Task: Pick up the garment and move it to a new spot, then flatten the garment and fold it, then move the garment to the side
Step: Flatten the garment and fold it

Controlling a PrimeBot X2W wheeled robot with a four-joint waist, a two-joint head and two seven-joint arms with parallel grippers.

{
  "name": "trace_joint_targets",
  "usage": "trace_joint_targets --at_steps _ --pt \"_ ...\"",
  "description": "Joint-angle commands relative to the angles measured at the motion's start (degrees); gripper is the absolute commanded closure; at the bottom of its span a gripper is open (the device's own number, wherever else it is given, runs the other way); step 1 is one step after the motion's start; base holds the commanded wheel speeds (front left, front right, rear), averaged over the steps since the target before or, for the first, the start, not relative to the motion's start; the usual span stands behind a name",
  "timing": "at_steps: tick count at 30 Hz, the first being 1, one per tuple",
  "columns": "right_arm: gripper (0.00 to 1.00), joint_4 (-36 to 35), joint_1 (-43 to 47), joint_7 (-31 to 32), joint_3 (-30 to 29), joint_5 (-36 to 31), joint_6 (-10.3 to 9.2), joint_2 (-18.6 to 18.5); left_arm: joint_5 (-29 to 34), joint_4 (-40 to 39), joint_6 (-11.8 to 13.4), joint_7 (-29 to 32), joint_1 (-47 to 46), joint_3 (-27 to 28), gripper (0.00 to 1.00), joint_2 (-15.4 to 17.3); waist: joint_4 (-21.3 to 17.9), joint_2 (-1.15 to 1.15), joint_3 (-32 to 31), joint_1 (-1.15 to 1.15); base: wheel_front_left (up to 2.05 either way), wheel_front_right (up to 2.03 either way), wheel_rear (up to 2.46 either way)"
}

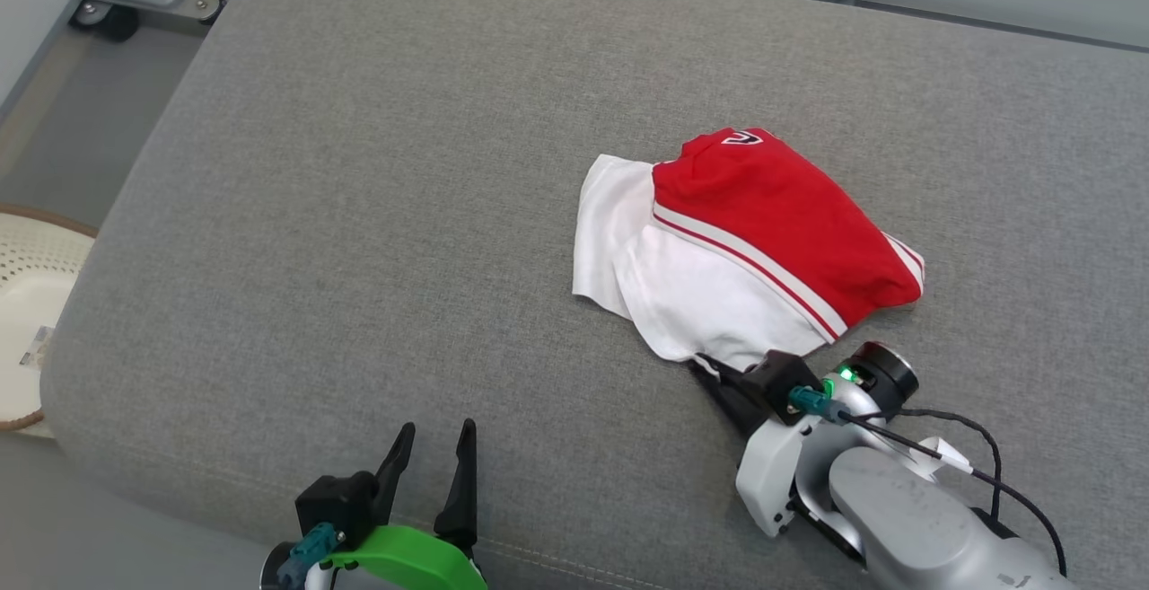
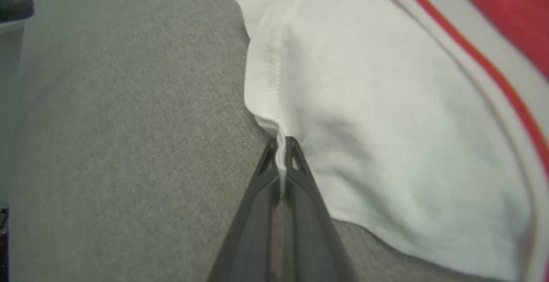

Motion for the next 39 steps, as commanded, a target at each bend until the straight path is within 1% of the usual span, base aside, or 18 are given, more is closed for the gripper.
trace_joint_targets --at_steps 1,4,5,10,13,17,22,24,25,28,29,30,31,34,39 --pt "1.0 -1.7 1.0 0.3 -1.8 -0.5 -0.13 -1.4 0.2 0.2 -0.2 0.0 0.8 0.6 0.0 0.1 -1.9 0.0 -1.1 0.0 0.0 0.0 0.0" --pt "1.0 -7.4 1.8 0.2 -6.1 0.1 -0.13 -2.5 0.6 0.0 -0.5 0.0 1.0 1.1 0.0 0.1 -4.0 0.0 -2.2 0.0 0.0 0.0 0.0" --pt "1.0 -7.4 1.8 0.2 -6.1 0.1 -0.13 -2.5 0.6 0.0 -0.5 0.0 1.0 1.1 0.0 0.1 -4.0 0.0 -2.2 0.0 0.0 0.0 0.0" --pt "1.0 -19.3 3.8 0.2 -16.4 -0.4 -0.13 -6.0 1.0 -0.5 -1.0 0.0 0.6 1.3 0.0 0.1 -8.2 0.0 -4.0 0.0 0.0 0.0 0.0" --pt "1.0 -24.1 4.9 0.2 -21.8 -1.2 -0.13 -7.8 1.0 -0.6 -1.2 0.0 0.1 0.9 0.0 0.1 -10.4 0.0 -4.8 0.0 0.0 0.0 0.0" --pt "1.0 -26.5 6.3 0.2 -28.0 -1.9 -0.13 -9.4 0.6 -0.6 -1.5 0.0 -0.4 0.2 0.0 0.1 -12.4 0.0 -5.3 0.0 0.0 0.0 0.0" --pt "1.0 -28.4 8.4 0.2 -34.7 -2.7 -0.13 -9.5 0.8 -0.6 -2.1 0.0 -1.2 -1.6 0.0 0.1 -13.8 0.0 -5.5 0.0 0.0 0.0 0.0" --pt "1.0 -29.6 9.4 0.2 -35.7 -3.6 -0.12 -9.7 1.1 -0.6 -2.2 0.0 -1.8 -2.1 0.0 0.1 -14.4 0.0 -5.4 0.0 0.0 0.0 0.0" --pt "1.0 -29.7 10.2 0.2 -35.2 -4.1 -0.13 -9.9 1.0 -0.5 -2.3 0.0 -2.0 -2.4 0.0 0.1 -14.7 0.0 -5.3 0.0 0.0 0.0 0.0" --pt "1.0 -27.5 12.1 0.2 -33.5 -4.8 -0.13 -10.0 0.8 0.0 -2.6 0.0 -2.8 -3.1 0.0 0.1 -15.7 0.0 -5.0 0.0 0.0 0.0 0.0" --pt "0.87 -25.3 13.0 0.2 -32.9 -4.5 -0.13 -10.0 0.6 0.2 -2.6 0.0 -3.2 -3.3 0.0 0.1 -16.0 0.0 -5.0 0.0 0.0 0.0 0.0" --pt "0.18 -23.3 13.3 0.2 -32.4 -3.6 -0.13 -9.6 0.8 0.2 -2.7 0.0 -3.5 -3.7 0.0 0.1 -16.2 0.0 -4.8 0.0 0.0 0.0 0.0" --pt "0.0 -22.5 13.0 0.2 -32.3 -3.1 -0.13 -9.3 0.7 0.2 -2.9 0.0 -3.8 -4.0 0.0 0.1 -16.4 0.0 -4.7 0.0 0.0 0.0 0.0" --pt "0.0 -21.9 13.5 0.2 -31.7 -2.2 -0.13 -8.3 0.9 -0.1 -3.1 0.0 -5.0 -4.9 0.0 0.2 -17.4 0.0 -4.5 0.0 0.0 0.0 0.0" --pt "0.0 -23.9 15.1 0.2 -32.7 -1.7 -0.13 -5.9 2.2 -0.4 -3.8 0.0 -9.2 -8.2 0.0 0.1 -19.9 0.0 -3.7 0.0 0.0 0.0 0.0"
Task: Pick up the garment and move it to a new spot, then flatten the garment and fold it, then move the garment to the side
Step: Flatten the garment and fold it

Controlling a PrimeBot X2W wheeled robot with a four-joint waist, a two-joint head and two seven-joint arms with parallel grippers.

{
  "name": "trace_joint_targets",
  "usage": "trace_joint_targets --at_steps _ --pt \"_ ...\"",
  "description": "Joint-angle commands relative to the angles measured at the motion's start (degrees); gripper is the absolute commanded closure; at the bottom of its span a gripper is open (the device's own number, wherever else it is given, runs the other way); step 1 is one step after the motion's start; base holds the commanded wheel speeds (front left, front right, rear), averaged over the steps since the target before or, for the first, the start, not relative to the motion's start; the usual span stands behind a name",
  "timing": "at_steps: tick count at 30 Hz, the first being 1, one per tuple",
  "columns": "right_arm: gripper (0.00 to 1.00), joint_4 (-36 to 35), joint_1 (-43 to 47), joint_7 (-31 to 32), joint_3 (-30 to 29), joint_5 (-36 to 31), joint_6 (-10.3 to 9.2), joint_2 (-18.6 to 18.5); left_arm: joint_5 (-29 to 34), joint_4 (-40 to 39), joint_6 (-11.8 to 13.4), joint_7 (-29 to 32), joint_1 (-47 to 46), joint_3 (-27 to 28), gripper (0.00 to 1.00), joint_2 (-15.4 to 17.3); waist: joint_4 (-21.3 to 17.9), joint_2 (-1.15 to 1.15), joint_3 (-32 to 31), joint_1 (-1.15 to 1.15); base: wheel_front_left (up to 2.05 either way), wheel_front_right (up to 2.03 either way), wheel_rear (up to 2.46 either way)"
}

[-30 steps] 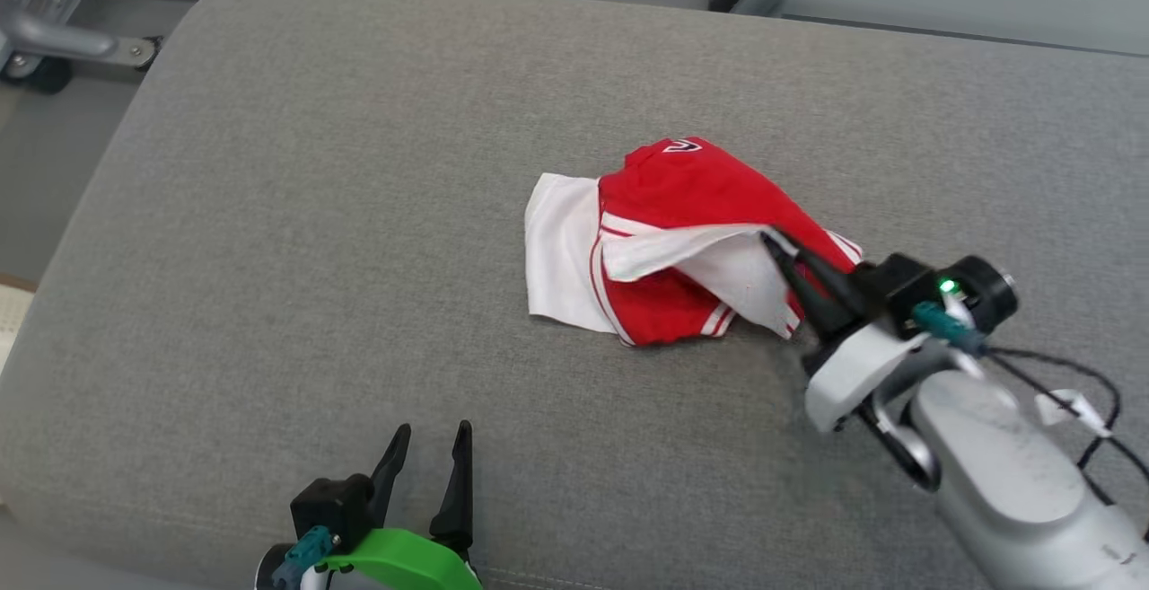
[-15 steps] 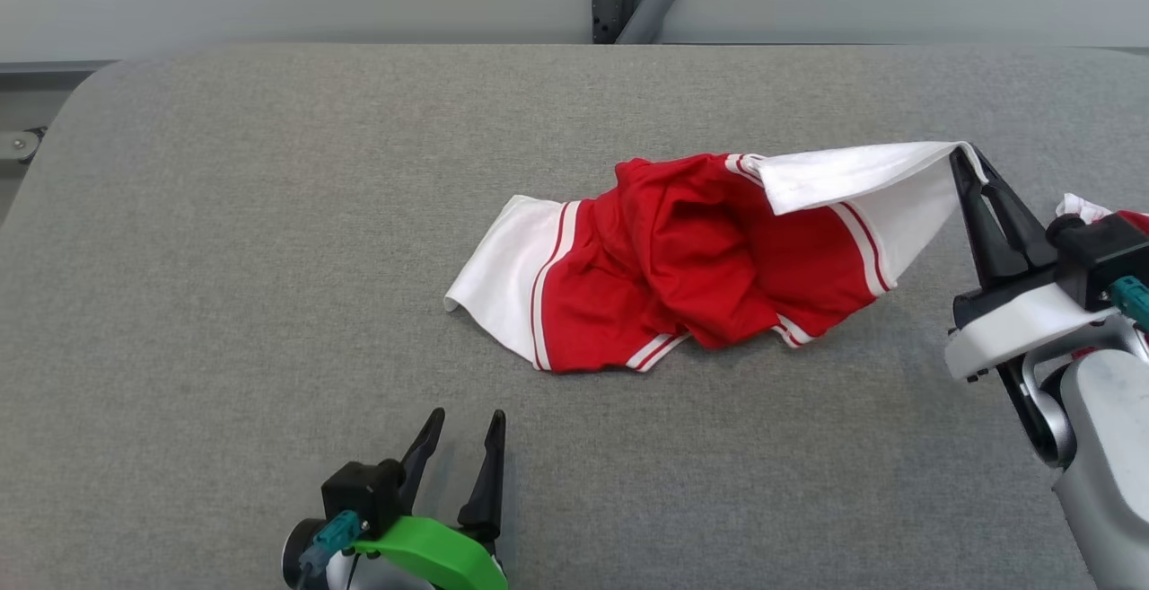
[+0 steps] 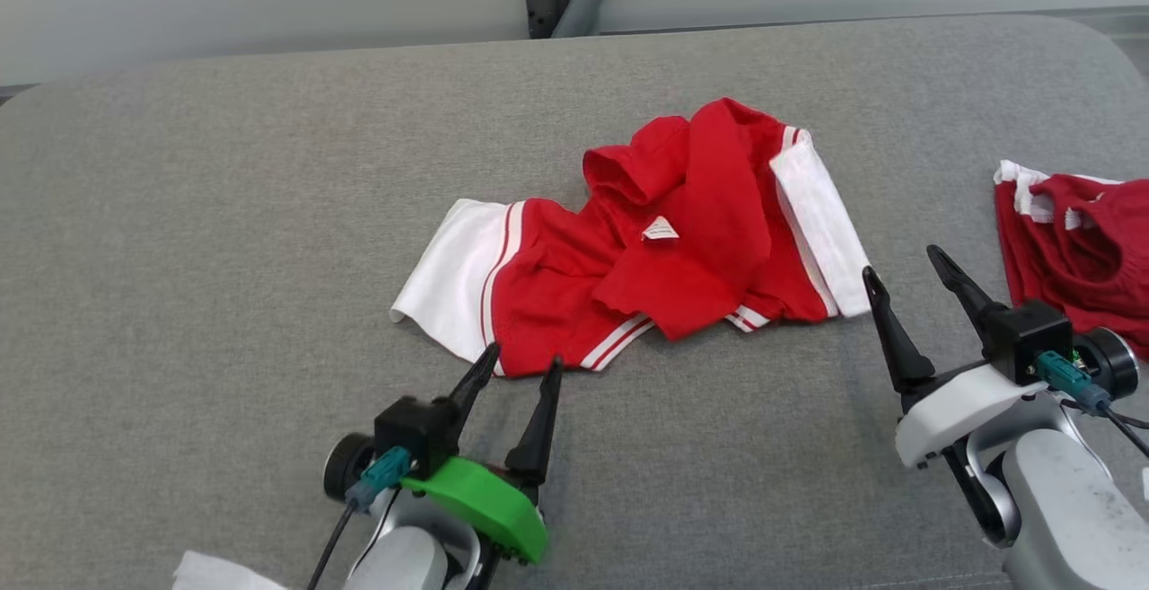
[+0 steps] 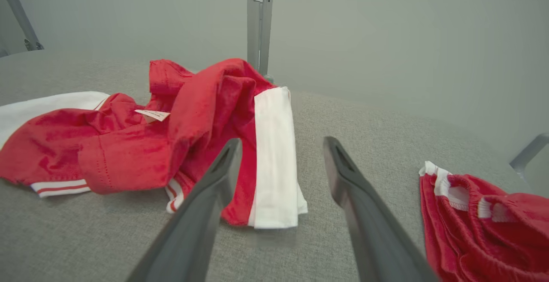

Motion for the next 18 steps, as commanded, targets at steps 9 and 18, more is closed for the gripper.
trace_joint_targets --at_steps 9,18 --pt "0.0 -2.7 -0.3 -0.1 3.3 1.3 -0.1 3.7 3.0 6.2 0.4 0.0 -13.4 -8.9 0.0 0.2 -8.6 0.0 4.8 0.0 0.0 0.0 0.0" --pt "0.0 -3.3 -1.0 -0.1 4.8 2.1 -0.1 5.2 4.9 16.3 4.5 0.0 -19.1 -12.7 0.0 0.3 -13.1 0.0 7.2 0.0 0.0 0.0 0.0"
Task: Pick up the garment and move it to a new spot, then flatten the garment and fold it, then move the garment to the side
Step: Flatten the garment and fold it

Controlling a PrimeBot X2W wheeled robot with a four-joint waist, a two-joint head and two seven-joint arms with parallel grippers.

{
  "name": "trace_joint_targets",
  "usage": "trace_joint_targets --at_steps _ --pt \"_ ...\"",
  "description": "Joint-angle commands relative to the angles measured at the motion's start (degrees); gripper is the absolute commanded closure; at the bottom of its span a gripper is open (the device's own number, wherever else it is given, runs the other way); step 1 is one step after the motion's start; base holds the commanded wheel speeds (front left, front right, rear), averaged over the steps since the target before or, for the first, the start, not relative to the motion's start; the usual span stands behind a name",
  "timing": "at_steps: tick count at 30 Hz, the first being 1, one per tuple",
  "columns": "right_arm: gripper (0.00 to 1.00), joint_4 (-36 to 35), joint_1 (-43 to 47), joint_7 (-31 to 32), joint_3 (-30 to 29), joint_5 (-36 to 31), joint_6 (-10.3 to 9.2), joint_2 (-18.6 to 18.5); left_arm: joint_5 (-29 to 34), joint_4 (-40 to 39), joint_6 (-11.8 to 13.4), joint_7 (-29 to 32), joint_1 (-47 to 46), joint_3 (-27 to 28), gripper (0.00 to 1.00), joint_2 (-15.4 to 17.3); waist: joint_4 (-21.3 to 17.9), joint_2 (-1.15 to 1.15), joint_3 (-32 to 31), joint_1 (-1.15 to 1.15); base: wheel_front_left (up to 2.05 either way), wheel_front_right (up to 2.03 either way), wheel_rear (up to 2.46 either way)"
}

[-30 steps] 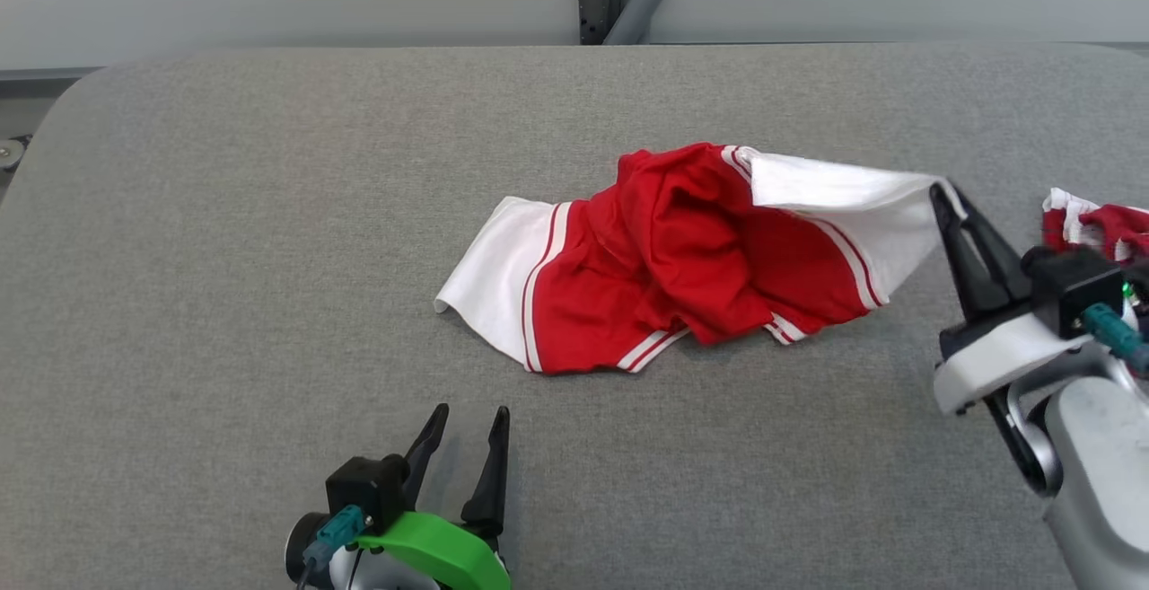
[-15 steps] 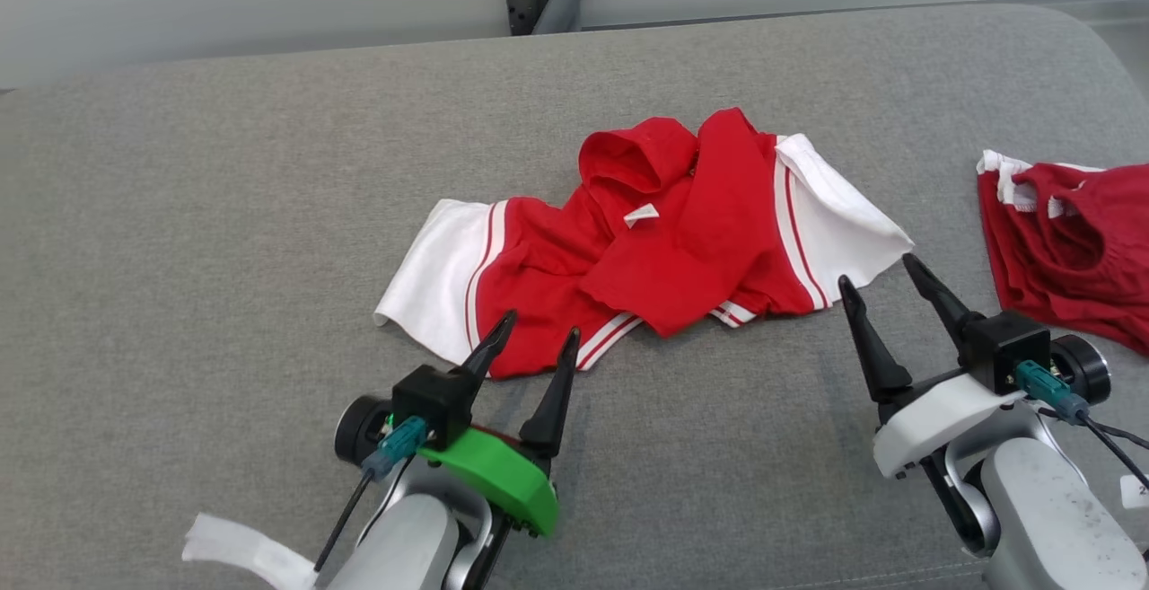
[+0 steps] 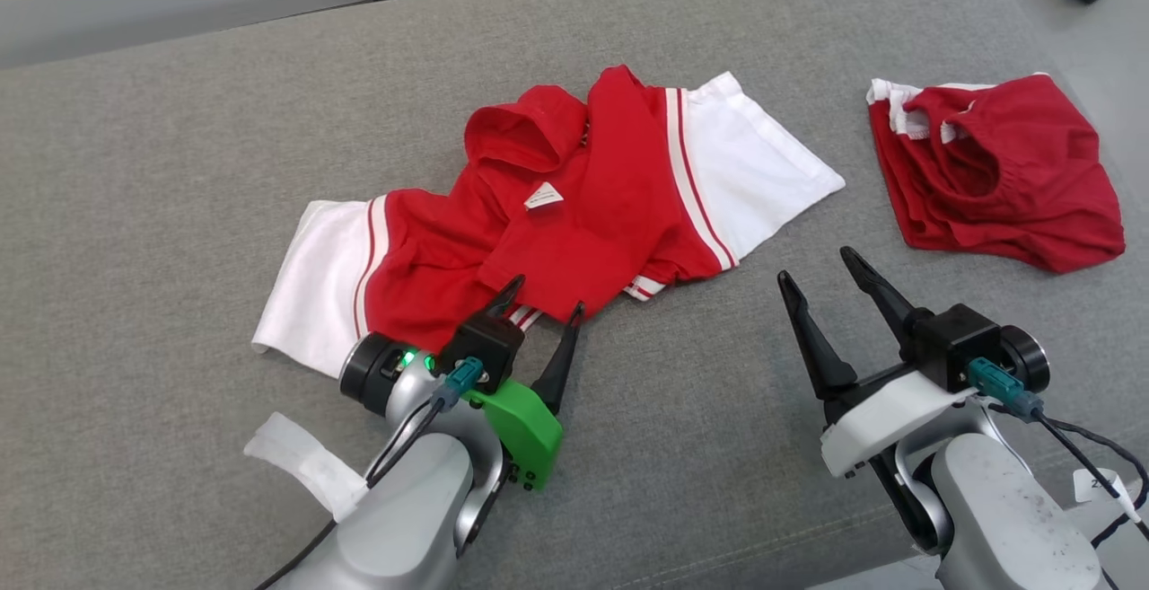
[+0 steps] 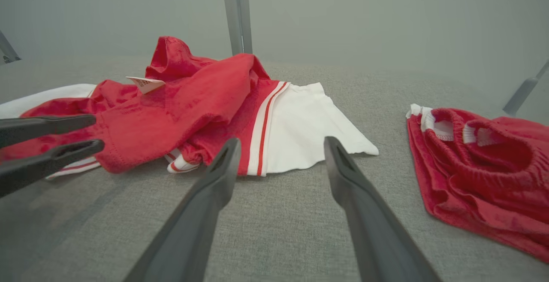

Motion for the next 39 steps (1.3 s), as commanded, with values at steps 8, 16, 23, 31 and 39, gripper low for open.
trace_joint_targets --at_steps 8,16,23,31,39 --pt "0.0 0.2 -1.2 -0.1 -0.3 0.2 -0.1 0.8 0.6 4.9 1.9 0.0 -3.2 -1.4 0.0 0.3 -3.3 0.0 3.8 0.0 0.0 0.0 0.0" --pt "0.0 0.7 -1.0 -0.1 -0.5 0.4 -0.1 1.4 0.1 5.7 2.2 0.0 -3.1 -2.5 1.0 0.3 -2.9 0.0 3.5 0.0 0.0 0.0 0.0" --pt "0.0 0.8 -1.9 -0.1 -0.3 0.8 -0.1 2.0 -0.3 4.4 2.3 0.0 -4.4 -1.5 1.0 0.3 -3.0 0.0 3.5 0.0 0.0 0.0 0.0" --pt "0.0 2.3 0.9 -0.1 -2.4 2.1 -0.1 2.0 1.4 -11.7 0.1 0.0 -7.6 4.5 1.0 0.3 -0.9 0.0 0.7 0.0 0.0 0.0 0.0" --pt "0.0 3.6 0.8 -0.1 -2.3 2.6 -0.1 3.4 4.3 -10.2 -1.0 0.0 -20.6 13.0 1.0 2.3 0.2 0.0 -1.5 0.0 0.0 0.0 0.0"
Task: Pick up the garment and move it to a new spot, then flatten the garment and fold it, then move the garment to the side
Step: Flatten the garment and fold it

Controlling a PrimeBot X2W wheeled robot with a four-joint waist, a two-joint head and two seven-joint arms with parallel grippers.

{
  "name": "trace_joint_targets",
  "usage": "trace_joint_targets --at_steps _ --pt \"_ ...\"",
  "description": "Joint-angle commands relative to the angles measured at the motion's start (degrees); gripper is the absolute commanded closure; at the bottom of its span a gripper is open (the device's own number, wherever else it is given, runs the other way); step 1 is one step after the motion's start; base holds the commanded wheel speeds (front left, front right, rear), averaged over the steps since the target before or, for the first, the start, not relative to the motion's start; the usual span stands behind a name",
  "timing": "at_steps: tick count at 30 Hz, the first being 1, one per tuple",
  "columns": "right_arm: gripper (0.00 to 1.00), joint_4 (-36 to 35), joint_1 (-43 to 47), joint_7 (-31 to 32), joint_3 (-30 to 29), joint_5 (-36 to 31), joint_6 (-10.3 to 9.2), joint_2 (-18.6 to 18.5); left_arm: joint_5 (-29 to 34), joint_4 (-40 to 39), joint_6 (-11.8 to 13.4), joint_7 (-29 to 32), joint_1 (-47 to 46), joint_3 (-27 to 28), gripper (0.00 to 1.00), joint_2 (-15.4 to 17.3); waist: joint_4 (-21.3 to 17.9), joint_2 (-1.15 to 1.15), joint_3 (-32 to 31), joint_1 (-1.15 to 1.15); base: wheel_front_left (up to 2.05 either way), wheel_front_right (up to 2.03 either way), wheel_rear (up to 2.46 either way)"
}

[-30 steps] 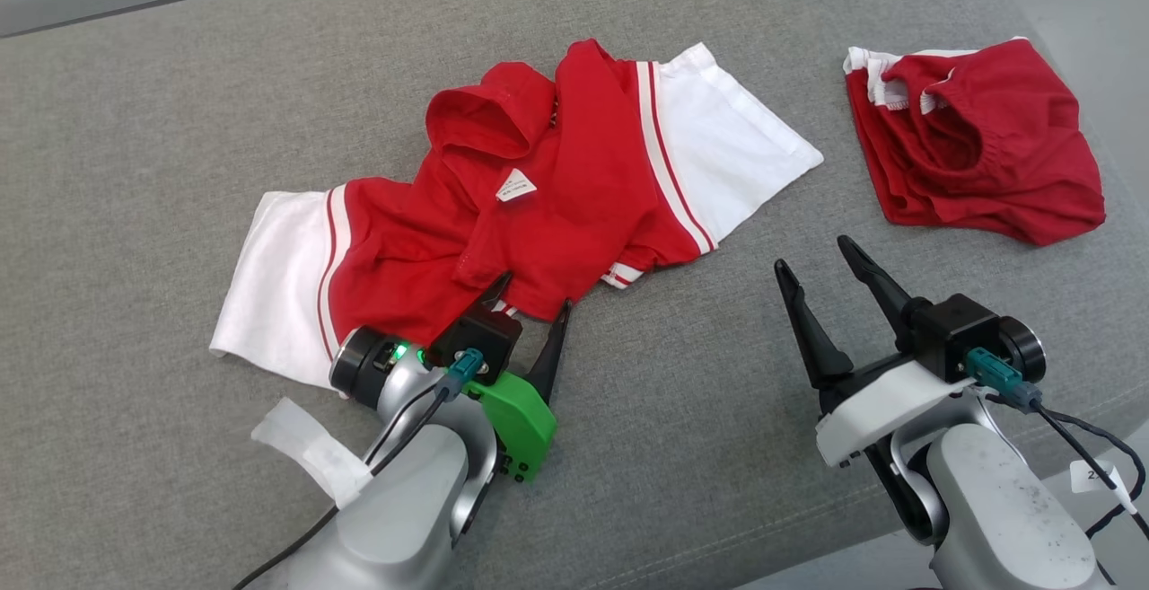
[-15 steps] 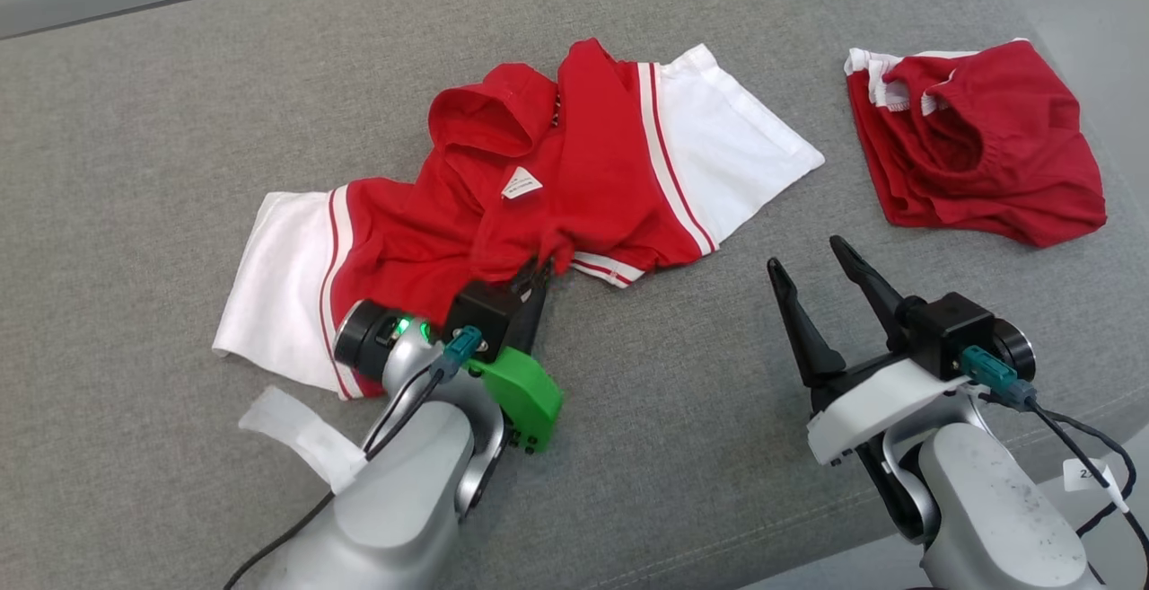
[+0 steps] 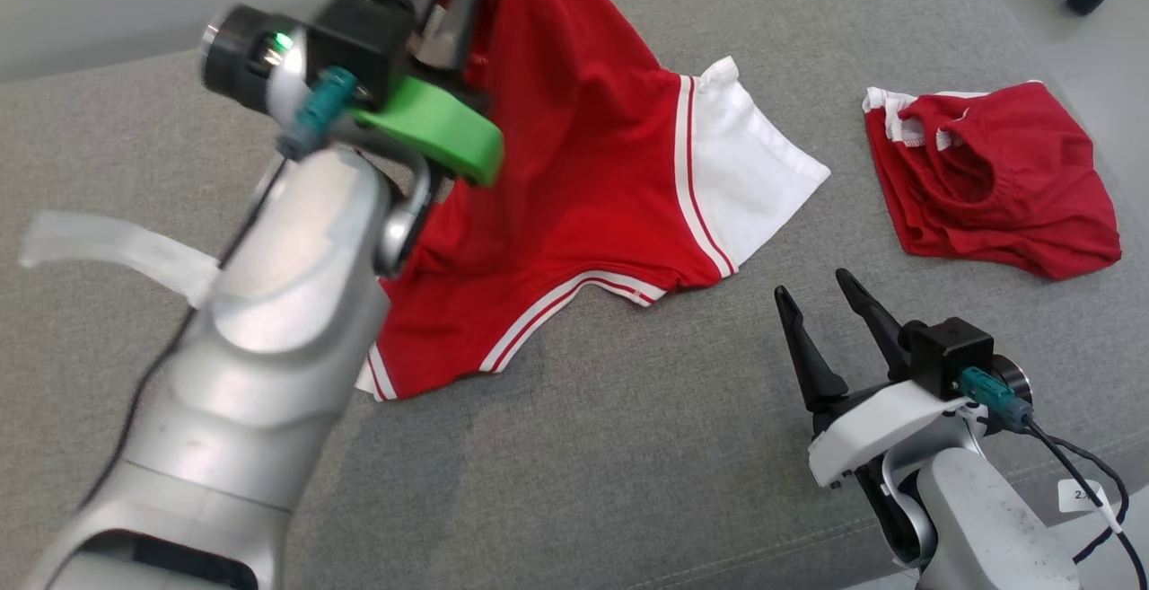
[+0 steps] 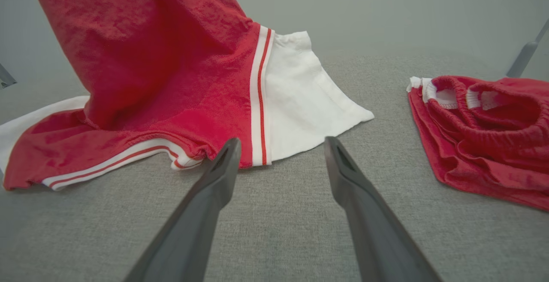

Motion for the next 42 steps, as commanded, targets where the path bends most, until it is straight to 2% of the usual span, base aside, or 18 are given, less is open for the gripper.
trace_joint_targets --at_steps 1,5,9,14,15,16,17,22,26,31,38,42 --pt "0.0 0.2 0.3 -0.1 -0.2 0.3 -0.08 0.0 0.4 1.2 -0.3 0.0 -2.1 1.7 1.0 1.9 0.7 0.0 -0.9 0.0 0.0 0.0 0.0" --pt "0.0 0.5 1.2 -0.1 -0.7 0.5 -0.09 0.2 1.2 4.8 -0.9 0.0 -6.7 5.6 1.0 6.8 1.8 0.0 -1.6 0.0 0.0 0.0 0.0" --pt "0.0 0.5 2.1 -0.1 -1.5 0.6 -0.09 0.5 1.0 7.6 -0.5 0.0 -6.8 9.1 1.0 12.0 3.6 0.0 -2.0 0.0 0.0 0.0 0.0" --pt "0.0 0.7 1.2 -0.1 -0.6 0.8 -0.09 0.5 -0.8 15.6 1.1 0.1 -4.5 13.4 1.0 18.3 5.2 0.0 -1.1 0.0 0.0 0.0 0.0" --pt "0.0 0.8 0.7 -0.1 -0.2 0.9 -0.09 0.4 -1.2 17.4 1.4 0.1 -4.0 14.2 0.96 19.3 5.3 0.0 -0.8 0.0 0.0 0.0 0.0" --pt "0.0 0.8 0.3 -0.1 0.3 1.0 -0.09 0.3 -1.8 19.0 1.6 0.1 -3.4 15.0 0.55 20.2 5.4 0.0 -0.3 0.0 0.0 0.0 0.0" --pt "0.0 0.9 0.0 -0.1 0.7 1.2 -0.09 0.2 -2.4 20.4 1.7 0.1 -2.8 15.8 0.0 20.7 5.4 0.0 0.1 0.0 0.0 0.0 0.0" --pt "0.0 1.2 -0.8 -0.1 3.0 2.5 -0.09 -0.2 -4.2 22.4 2.3 0.0 2.4 18.3 0.0 19.8 7.1 0.0 1.0 0.0 0.0 0.0 0.0" --pt "0.0 1.4 -1.5 -0.1 5.5 3.7 -0.09 -0.3 -4.7 19.5 2.6 0.0 8.0 20.2 0.0 16.5 9.5 0.0 0.8 0.0 0.0 0.0 0.0" --pt "0.0 2.3 -3.1 -0.1 10.0 5.2 -0.09 0.0 -3.6 11.4 2.1 0.0 15.5 23.0 0.0 11.3 13.8 0.0 0.6 0.0 0.0 0.0 0.0" --pt "0.0 6.4 -6.7 -0.1 14.7 7.4 -0.09 0.7 0.4 1.7 -1.2 0.0 24.7 24.1 0.0 2.6 19.9 0.0 0.6 0.0 0.0 0.0 0.0" --pt "0.0 8.4 -7.8 -0.1 14.9 7.9 -0.09 1.2 1.7 -0.5 -2.5 0.0 28.0 23.7 0.0 0.4 21.8 0.0 0.7 0.0 0.0 0.0 0.0"
